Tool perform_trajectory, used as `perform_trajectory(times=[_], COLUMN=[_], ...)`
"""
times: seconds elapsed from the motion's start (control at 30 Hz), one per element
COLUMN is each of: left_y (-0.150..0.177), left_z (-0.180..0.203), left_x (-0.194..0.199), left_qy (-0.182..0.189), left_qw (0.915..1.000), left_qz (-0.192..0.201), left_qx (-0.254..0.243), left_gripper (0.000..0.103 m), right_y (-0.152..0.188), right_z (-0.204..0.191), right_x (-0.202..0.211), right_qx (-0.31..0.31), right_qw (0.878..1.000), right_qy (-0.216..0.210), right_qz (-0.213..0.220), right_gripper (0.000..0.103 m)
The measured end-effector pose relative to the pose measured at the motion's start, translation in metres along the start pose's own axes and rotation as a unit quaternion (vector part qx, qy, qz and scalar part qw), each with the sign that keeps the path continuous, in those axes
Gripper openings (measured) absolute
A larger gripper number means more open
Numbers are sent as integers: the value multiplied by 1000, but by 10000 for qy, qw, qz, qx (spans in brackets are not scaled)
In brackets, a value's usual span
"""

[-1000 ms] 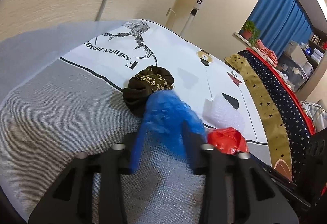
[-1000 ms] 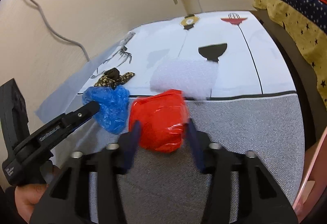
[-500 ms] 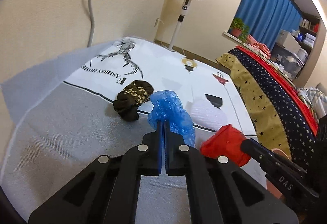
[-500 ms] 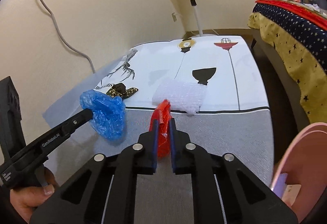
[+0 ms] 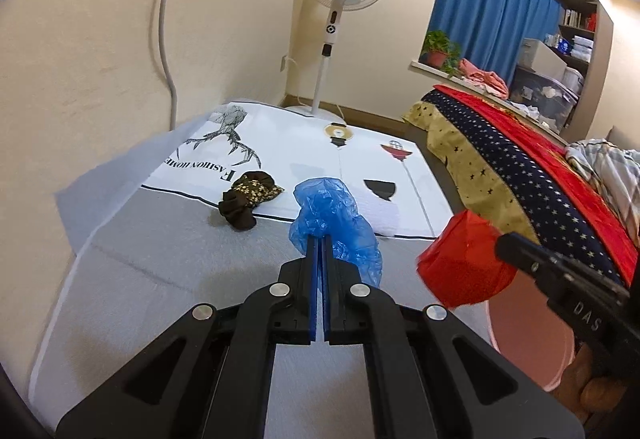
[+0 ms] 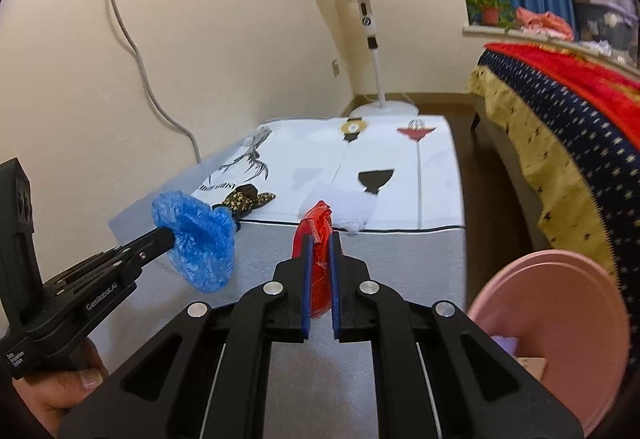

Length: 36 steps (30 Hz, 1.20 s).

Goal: Collect trash
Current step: 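Lift and carry the blue and red bags with both grippers over the pink bin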

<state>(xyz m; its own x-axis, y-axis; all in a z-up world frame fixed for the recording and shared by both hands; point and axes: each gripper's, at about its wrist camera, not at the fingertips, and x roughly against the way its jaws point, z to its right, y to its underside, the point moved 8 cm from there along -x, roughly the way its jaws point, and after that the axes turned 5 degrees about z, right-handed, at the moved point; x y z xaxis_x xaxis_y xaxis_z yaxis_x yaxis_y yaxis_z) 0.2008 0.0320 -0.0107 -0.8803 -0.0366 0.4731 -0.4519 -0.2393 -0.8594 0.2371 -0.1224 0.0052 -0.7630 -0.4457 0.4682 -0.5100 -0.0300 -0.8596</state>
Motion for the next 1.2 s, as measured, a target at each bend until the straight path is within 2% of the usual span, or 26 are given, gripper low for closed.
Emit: perform_trajectory(times=[0.37, 0.77, 1.2], left_y=[13, 21, 20], left_z=[22, 45, 81], left_x=[37, 52, 59], left_qy=[337, 551, 838], left_qw=[9993, 9981, 9956], left_qz=[-26, -31, 64], left_qx=[-163, -257, -414], left_gripper=[1, 1, 1], right_y=[-14, -19, -36], right_z=[13, 48, 87], right_x=[69, 130, 170], right_qx=[7, -30, 111], right_qw=[9986, 9941, 9872], right_qy=[344, 821, 1378], right_qz=[413, 706, 794], right_gripper=[8, 8, 8])
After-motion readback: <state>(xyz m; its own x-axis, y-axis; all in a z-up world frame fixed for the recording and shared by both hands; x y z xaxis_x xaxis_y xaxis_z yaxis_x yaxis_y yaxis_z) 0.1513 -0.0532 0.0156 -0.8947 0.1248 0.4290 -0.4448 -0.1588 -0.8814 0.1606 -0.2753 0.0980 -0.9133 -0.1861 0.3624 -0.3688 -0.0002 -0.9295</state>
